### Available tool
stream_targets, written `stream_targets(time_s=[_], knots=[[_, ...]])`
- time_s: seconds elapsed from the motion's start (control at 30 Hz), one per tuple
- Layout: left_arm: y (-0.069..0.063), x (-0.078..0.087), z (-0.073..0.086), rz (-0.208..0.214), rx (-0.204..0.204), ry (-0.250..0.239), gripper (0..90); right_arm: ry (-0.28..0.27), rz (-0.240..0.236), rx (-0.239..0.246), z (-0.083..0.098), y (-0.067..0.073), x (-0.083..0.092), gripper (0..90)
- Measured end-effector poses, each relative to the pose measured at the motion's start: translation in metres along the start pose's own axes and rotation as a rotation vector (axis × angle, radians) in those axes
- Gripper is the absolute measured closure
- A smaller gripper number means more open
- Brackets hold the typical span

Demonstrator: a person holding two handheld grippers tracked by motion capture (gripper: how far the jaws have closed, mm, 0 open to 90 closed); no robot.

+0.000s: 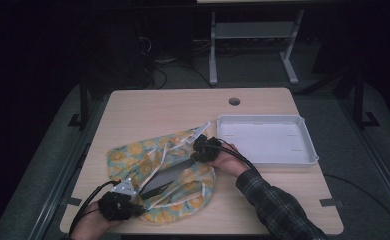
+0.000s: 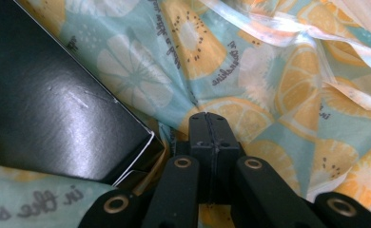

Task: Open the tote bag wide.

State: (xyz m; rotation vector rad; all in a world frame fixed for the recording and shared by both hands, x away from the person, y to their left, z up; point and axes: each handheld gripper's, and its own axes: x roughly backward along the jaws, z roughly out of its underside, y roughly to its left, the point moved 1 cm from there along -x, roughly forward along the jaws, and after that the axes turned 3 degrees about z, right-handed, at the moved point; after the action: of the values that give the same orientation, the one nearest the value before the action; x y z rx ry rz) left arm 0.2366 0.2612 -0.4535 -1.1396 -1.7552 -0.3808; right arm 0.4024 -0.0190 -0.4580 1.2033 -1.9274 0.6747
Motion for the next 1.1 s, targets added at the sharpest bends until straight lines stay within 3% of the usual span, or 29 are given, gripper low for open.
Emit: stream_targets(time_s=[0.27, 0.43, 0.57, 0.73, 0.8, 0.87, 0.97, 1.1], knots=[[0.0, 0.0, 0.0, 0.001, 0.0, 0.0, 86.5, 0.043, 0.014, 0.022, -0.001, 0.006, -0.005, 89.8], [0.0, 0.0, 0.0, 0.001, 0.0, 0.001, 86.5, 0.041, 0.014, 0.013, -0.001, 0.005, -0.004, 88.2], [0.0, 0.0, 0.0, 0.001, -0.001, 0.001, 86.5, 0.003, 0.026, -0.022, -0.002, 0.0, 0.005, 79.3], [0.0, 0.0, 0.0, 0.002, 0.002, 0.0, 86.5, -0.07, 0.035, -0.073, -0.007, -0.007, 0.036, 69.2], [0.001, 0.0, 0.0, -0.001, -0.011, 0.01, 86.5, -0.101, 0.015, -0.085, -0.008, -0.008, 0.049, 65.5], [0.001, 0.0, 0.0, -0.002, -0.011, 0.01, 86.5, -0.13, 0.002, -0.066, -0.007, -0.007, 0.061, 62.6], [0.001, 0.001, 0.0, -0.001, -0.009, 0.012, 86.5, -0.148, -0.054, -0.071, -0.006, 0.001, 0.073, 57.8], [0.001, 0.0, 0.0, 0.001, -0.006, 0.007, 86.4, -0.161, -0.119, -0.021, -0.006, 0.014, 0.081, 54.9]])
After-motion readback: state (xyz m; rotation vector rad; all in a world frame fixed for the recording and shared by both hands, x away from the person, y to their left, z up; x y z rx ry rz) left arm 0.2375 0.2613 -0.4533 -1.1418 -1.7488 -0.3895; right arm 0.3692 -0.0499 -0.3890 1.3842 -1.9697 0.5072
